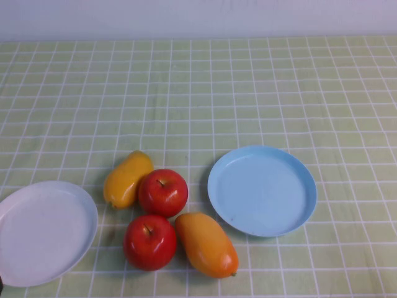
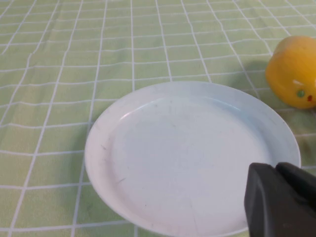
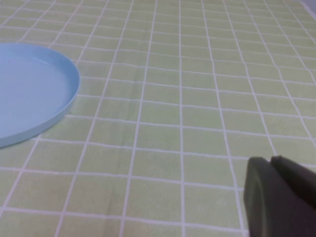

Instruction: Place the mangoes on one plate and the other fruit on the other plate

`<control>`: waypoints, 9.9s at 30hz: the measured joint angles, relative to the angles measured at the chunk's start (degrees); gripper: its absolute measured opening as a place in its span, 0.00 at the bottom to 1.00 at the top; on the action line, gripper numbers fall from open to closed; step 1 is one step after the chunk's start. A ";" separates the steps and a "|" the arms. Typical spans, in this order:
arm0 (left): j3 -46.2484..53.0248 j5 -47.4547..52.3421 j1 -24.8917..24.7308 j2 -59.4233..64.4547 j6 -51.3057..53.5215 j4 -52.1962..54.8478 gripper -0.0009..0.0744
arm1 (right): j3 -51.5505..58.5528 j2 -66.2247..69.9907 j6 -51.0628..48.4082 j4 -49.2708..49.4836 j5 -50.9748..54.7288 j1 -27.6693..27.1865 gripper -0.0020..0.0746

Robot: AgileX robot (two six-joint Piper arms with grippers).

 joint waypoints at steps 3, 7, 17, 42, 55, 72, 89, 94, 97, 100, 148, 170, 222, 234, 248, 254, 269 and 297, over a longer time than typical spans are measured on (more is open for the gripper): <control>0.00 0.00 0.00 0.00 0.00 0.00 0.01 | 0.00 0.00 0.00 0.00 0.00 0.00 0.01; 0.00 -0.36 0.00 0.00 0.00 -0.10 0.01 | 0.00 0.00 0.00 0.00 0.00 0.00 0.01; 0.00 -6.68 0.00 0.00 -0.22 -15.85 0.01 | 0.00 0.00 0.00 0.00 0.00 0.00 0.01; 0.00 -13.56 0.00 0.00 7.69 -33.45 0.01 | 0.00 0.00 0.00 0.00 0.00 0.00 0.01; -17.16 6.61 0.00 18.31 7.94 -32.99 0.01 | 0.00 0.00 0.00 0.00 0.00 0.00 0.01; -52.01 31.91 -6.85 66.04 13.18 -15.34 0.01 | 0.00 0.00 0.00 0.00 0.00 0.00 0.01; -66.88 43.66 -36.53 83.05 -6.81 0.58 0.02 | 0.00 0.00 0.00 0.00 0.00 0.00 0.01; -66.89 44.04 -36.40 84.55 -3.00 0.00 0.25 | 0.00 0.00 0.00 0.00 0.00 0.00 0.01; -66.89 42.76 -35.35 85.20 -5.29 0.00 0.55 | 0.00 0.00 0.00 0.00 0.00 0.00 0.01; -66.99 40.87 -33.77 86.34 -9.85 0.00 0.77 | 0.00 0.00 0.00 0.00 0.00 0.00 0.01; -67.71 34.00 -29.60 98.01 -12.43 -0.26 0.89 | 0.00 0.00 0.00 0.12 0.00 0.00 0.00; -67.51 47.57 -15.08 88.21 -12.43 10.08 0.89 | 0.00 0.00 0.00 0.12 0.00 0.00 0.00; -61.95 29.82 -0.67 85.61 -14.21 12.91 0.90 | 0.04 -0.12 0.00 5.05 0.08 -0.50 0.00; -62.47 31.41 -2.71 85.50 -16.69 16.59 0.90 | 0.04 -0.35 0.00 9.05 0.08 -0.49 0.00; -64.81 25.22 -21.57 86.58 -8.26 2.46 0.90 | 0.04 -0.34 0.00 9.67 0.08 -0.49 0.00; -73.37 28.23 -25.56 93.38 -5.13 0.11 0.90 | 0.04 -0.34 0.00 9.71 0.21 -0.49 0.00; -80.11 33.39 -26.76 102.56 0.96 -2.40 0.90 | 0.04 -0.34 0.00 9.80 0.21 -0.49 0.00; -82.63 32.67 -26.76 107.74 0.86 0.38 0.88 | 0.04 -0.34 0.00 9.80 0.38 -0.49 0.00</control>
